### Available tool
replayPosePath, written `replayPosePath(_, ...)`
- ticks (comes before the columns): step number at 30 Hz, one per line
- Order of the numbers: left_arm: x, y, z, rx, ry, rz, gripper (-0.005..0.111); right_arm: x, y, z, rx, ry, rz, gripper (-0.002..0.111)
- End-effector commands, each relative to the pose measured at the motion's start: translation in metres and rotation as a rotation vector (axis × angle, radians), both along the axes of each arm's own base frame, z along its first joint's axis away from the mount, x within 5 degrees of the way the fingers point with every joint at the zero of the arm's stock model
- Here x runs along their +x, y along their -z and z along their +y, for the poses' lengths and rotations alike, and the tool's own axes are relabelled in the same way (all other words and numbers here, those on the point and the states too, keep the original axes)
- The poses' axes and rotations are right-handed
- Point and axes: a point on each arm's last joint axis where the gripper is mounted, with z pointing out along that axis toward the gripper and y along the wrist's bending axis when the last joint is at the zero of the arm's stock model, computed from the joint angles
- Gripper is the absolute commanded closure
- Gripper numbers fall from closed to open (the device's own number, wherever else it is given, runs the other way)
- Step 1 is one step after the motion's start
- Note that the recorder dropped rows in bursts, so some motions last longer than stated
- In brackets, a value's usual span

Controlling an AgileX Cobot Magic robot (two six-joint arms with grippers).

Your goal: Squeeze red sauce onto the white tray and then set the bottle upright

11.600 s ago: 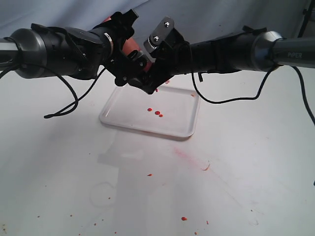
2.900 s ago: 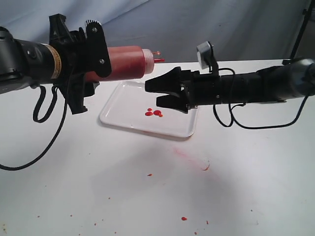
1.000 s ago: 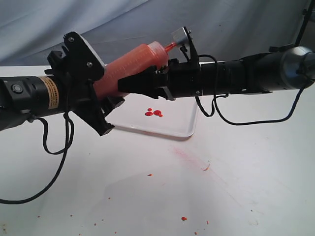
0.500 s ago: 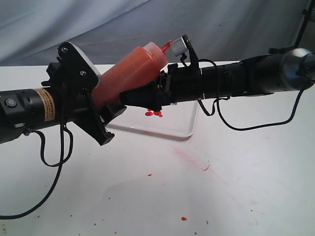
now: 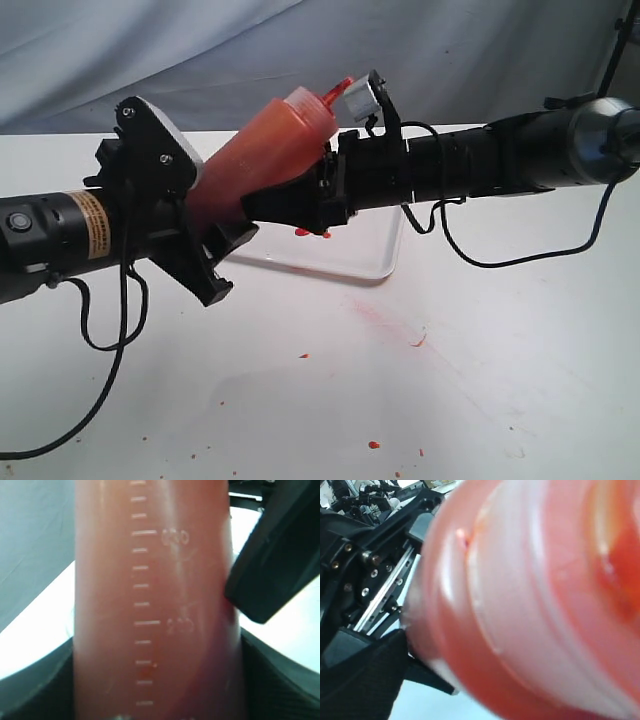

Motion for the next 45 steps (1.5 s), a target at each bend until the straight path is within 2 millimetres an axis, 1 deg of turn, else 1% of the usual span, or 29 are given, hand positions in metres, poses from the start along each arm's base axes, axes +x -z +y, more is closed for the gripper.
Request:
replayPosePath(1, -0.011, 0.006, -0.004, 0.012, 0.080, -0.019, 0.107, 0.003, -0.014, 0.000, 0.067, 0.014, -0.103, 0.036)
replayPosePath(4, -0.019, 0.011, -0.005, -0.050, 0.109, -0.011, 0.107, 0.001, -0.014, 0.001, 0.062, 0.000, -0.128, 0.036)
replayPosePath(6, -0.023, 0.013, -0.005, -0.072, 0.119, -0.006, 0.107, -0.002, -0.010, 0.001, 0.022, -0.039, -0.142, 0.036)
replayPosePath(9, -0.025, 0.017, -0.003, -0.081, 0.105, 0.023, 0.107, -0.005, -0.006, 0.000, -0.019, -0.087, -0.157, 0.036)
replayPosePath(14, -0.031, 0.025, -0.002, -0.064, 0.123, 0.041, 0.107, -0.008, -0.008, 0.000, 0.000, -0.111, -0.153, 0.036)
replayPosePath(17, -0.030, 0.036, -0.003, -0.042, 0.132, 0.075, 0.107, -0.008, -0.008, 0.000, -0.002, -0.116, -0.154, 0.036)
replayPosePath(21, -0.028, 0.052, -0.008, -0.061, 0.163, 0.108, 0.107, -0.009, -0.008, 0.000, -0.001, -0.122, -0.154, 0.036)
replayPosePath(24, -0.028, 0.055, -0.012, -0.085, 0.197, 0.104, 0.107, -0.009, -0.008, 0.000, -0.001, -0.122, -0.154, 0.036)
replayPosePath(28, -0.027, 0.056, -0.014, -0.101, 0.213, 0.098, 0.107, -0.008, -0.006, 0.002, -0.019, -0.109, -0.158, 0.041)
replayPosePath(31, -0.027, 0.054, -0.015, -0.116, 0.221, 0.090, 0.107, -0.014, -0.003, 0.011, -0.055, -0.138, -0.169, 0.047)
replayPosePath(37, -0.027, 0.054, -0.015, -0.120, 0.216, 0.096, 0.107, -0.022, 0.004, 0.033, -0.133, -0.134, -0.211, 0.047)
replayPosePath(41, -0.027, 0.054, -0.015, -0.120, 0.216, 0.096, 0.107, -0.025, 0.005, 0.038, -0.142, -0.144, -0.217, 0.047)
replayPosePath(45, -0.027, 0.056, -0.014, -0.104, 0.209, 0.103, 0.107, -0.029, 0.007, 0.042, -0.168, -0.165, -0.236, 0.051)
